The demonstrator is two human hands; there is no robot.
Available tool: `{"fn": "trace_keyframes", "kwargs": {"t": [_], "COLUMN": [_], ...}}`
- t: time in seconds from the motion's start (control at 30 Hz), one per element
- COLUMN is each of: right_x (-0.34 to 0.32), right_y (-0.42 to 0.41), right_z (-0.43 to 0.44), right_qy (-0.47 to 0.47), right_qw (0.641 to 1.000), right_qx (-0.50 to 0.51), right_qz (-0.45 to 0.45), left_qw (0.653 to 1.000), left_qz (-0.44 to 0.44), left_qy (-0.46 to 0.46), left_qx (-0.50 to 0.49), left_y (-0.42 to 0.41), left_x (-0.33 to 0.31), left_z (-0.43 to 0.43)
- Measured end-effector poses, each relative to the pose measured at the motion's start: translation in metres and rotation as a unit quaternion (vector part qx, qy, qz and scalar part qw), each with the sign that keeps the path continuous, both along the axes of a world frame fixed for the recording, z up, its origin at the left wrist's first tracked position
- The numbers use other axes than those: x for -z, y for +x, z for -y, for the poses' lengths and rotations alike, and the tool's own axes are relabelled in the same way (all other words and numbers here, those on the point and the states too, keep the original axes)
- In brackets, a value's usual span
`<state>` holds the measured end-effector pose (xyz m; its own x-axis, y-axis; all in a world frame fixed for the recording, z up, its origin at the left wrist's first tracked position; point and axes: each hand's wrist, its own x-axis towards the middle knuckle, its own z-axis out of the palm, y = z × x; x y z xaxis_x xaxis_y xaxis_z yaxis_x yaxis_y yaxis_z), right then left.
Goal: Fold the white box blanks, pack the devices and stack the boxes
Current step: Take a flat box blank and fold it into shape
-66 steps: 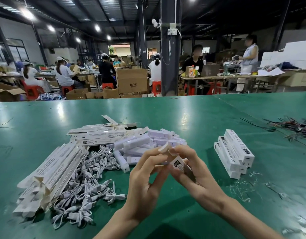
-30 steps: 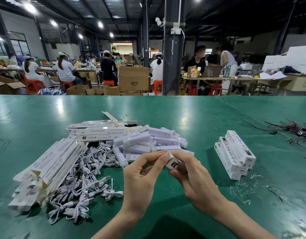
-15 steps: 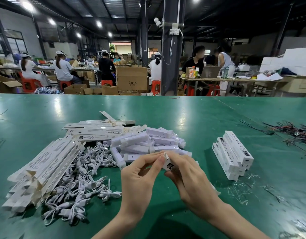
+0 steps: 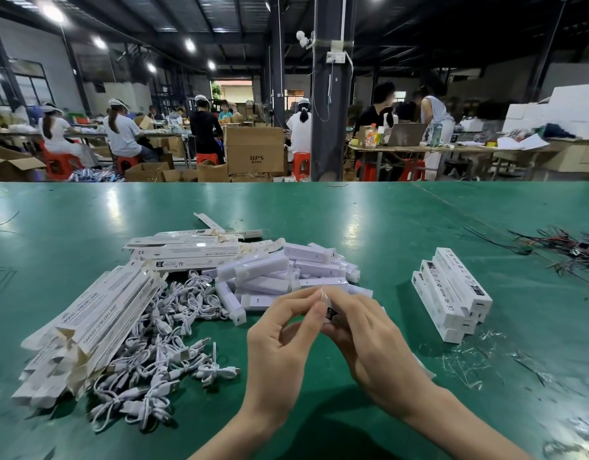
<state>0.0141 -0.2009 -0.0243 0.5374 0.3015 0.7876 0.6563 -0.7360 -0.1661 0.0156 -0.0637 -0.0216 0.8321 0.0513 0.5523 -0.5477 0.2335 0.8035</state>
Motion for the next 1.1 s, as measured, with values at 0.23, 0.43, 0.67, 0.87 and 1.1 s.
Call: {"fn": "trace_keyframes", "kwargs": {"t": [0.23, 0.43, 0.67, 0.87, 1.1], "right_x": [-0.001, 0.0, -0.016, -0.012, -0.008], "right_y": [0.0, 0.004, 0.012, 0.011, 0.004], "right_z": [0.005, 0.004, 0.037, 0.027, 0.015], "right_qy": [-0.019, -0.069, 0.118, 0.271, 0.319], "right_qw": [0.999, 0.996, 0.987, 0.933, 0.9], "right_qx": [0.022, 0.044, 0.061, -0.172, -0.244], "right_qz": [0.029, 0.021, -0.084, -0.16, -0.17], "left_qw": [0.993, 0.999, 0.931, 0.904, 0.93], "left_qz": [0.079, -0.019, -0.279, -0.377, -0.347], "left_qy": [0.085, 0.028, -0.223, -0.2, 0.087], "left_qx": [-0.017, -0.016, -0.075, 0.023, 0.086], "left_y": [0.005, 0.019, 0.061, 0.055, 0.042], "left_x": [0.013, 0.01, -0.001, 0.008, 0.019], "left_z": [0.001, -0.008, -0.052, -0.039, -0.013]}}
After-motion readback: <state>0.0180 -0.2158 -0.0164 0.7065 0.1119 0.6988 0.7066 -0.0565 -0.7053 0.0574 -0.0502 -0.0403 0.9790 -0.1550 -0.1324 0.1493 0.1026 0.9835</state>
